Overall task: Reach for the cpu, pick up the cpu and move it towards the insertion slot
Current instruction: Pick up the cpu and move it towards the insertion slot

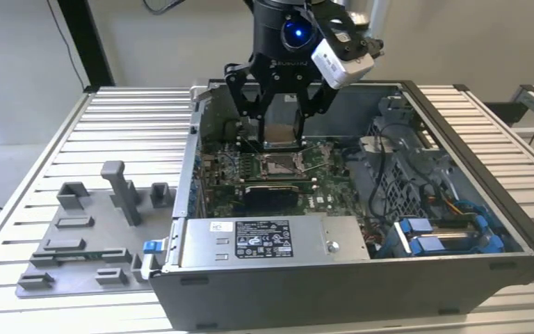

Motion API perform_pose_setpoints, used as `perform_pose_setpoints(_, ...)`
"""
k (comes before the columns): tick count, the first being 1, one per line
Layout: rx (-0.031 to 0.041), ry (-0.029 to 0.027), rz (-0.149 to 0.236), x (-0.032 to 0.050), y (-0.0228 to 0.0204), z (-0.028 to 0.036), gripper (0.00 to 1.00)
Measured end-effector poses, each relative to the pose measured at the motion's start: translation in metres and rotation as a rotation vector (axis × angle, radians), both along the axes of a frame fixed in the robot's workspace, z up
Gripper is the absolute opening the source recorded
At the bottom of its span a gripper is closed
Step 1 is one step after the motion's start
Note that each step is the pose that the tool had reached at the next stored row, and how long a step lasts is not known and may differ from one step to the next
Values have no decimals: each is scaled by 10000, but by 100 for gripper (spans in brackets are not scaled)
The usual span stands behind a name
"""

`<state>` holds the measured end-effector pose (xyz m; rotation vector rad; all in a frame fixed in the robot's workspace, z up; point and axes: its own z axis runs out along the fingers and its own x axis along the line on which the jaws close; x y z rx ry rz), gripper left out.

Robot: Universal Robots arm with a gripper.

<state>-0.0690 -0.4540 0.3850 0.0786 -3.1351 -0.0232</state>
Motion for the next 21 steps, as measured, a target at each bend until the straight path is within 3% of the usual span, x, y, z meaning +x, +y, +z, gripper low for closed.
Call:
perform_pose_setpoints(4, 0, 1, -37, 136, 12, -1, 0)
perform_pose_setpoints(7, -1, 0, -147, 189, 23, -2, 0)
perform_pose_setpoints(16, -4, 0, -753, 261, 62, -5, 0)
perform_pose_setpoints(21, -4, 0, -782, 263, 62, -5, 0)
